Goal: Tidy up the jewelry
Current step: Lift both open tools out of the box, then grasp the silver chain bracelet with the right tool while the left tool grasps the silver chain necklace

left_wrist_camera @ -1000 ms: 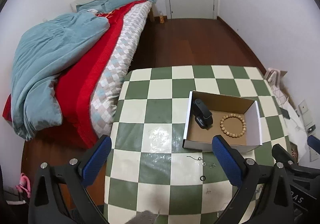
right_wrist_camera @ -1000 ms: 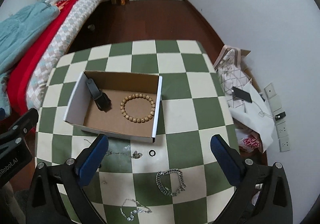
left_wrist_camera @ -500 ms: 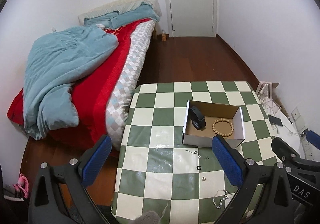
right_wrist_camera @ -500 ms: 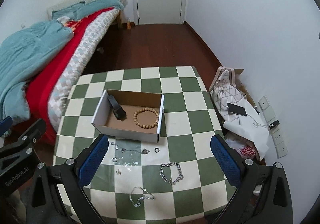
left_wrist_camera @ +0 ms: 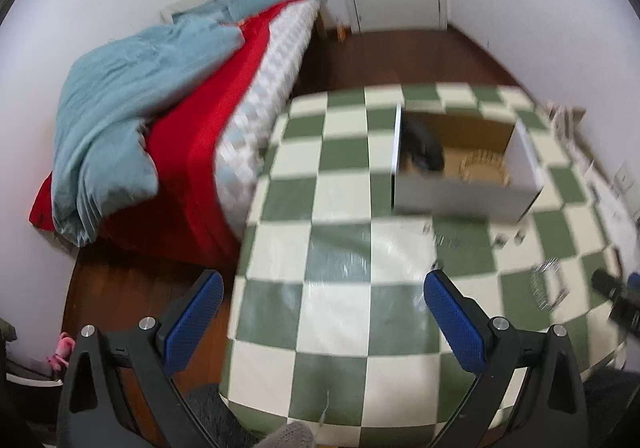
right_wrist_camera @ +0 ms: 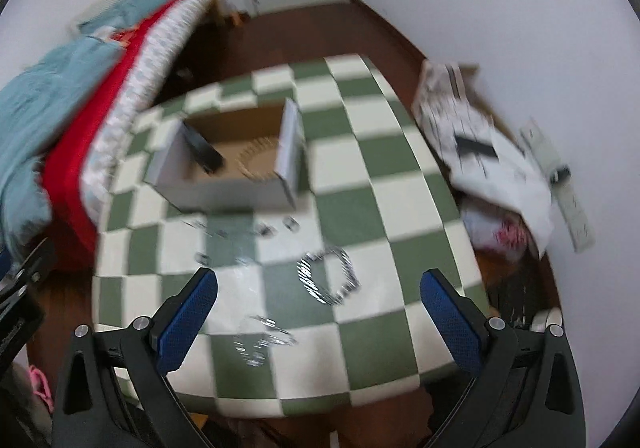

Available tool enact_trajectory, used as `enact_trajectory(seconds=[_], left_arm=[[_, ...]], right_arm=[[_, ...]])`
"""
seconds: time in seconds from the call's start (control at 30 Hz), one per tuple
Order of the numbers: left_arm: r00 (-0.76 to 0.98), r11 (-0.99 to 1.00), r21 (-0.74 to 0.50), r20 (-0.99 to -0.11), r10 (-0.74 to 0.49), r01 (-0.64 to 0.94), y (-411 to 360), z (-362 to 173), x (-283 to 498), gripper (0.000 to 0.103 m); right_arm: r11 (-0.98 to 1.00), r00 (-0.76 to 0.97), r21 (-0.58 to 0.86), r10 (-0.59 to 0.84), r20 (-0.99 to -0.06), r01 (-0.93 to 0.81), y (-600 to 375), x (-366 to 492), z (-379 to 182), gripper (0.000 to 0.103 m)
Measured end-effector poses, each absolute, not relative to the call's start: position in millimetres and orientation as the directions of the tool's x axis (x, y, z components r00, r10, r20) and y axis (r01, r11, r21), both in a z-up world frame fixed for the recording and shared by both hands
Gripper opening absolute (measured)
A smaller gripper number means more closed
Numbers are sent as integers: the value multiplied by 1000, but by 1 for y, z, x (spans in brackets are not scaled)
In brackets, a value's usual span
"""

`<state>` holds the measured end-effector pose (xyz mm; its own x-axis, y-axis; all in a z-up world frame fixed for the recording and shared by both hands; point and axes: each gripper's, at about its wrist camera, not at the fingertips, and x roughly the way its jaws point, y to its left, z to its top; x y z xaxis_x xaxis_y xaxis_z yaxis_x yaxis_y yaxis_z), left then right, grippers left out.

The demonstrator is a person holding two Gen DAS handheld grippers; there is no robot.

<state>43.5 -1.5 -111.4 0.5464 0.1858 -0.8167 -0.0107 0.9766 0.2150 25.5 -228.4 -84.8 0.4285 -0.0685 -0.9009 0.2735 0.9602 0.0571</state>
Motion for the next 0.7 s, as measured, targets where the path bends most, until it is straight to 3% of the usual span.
enact_trajectory(seconds=[0.07,0.1,0.3,0.4,0.43,0.47,0.53,0.57,0.7], left_arm=[[518,973,232,-831,200,-4,-5,-131,46,103],[503,971,241,-839,209,-2,-7,-140,47,103],[453,963,270,-861,233,19,-21,-176,49,103],[433,967,252,-877,209,43,-31,-186,48,103],[430,968,244,-881,197,57,-35,-188,47,103],[429,968,242,-883,189,72,-41,-190,46,103],[420,969,224,-893,160,107,-51,-193,42,102],[410,970,203,-902,133,132,-57,-196,40,102],[368,965,144,-928,54,221,-80,-208,30,102]], right_arm=[[952,383,57,-67,-921,302,-242,26,-116,77],[947,361,56,-66,-930,315,-249,28,-132,73],[943,338,94,-20,-941,320,-269,44,-197,72],[961,319,36,-56,-946,275,-261,54,-220,71],[969,345,-19,-105,-933,245,-256,55,-221,65],[975,366,-24,-106,-925,223,-253,55,-222,54],[978,380,-34,-112,-918,205,-252,53,-223,17],[978,376,-44,-119,-919,202,-253,52,-224,8],[970,358,-37,-125,-925,242,-277,40,-229,8]])
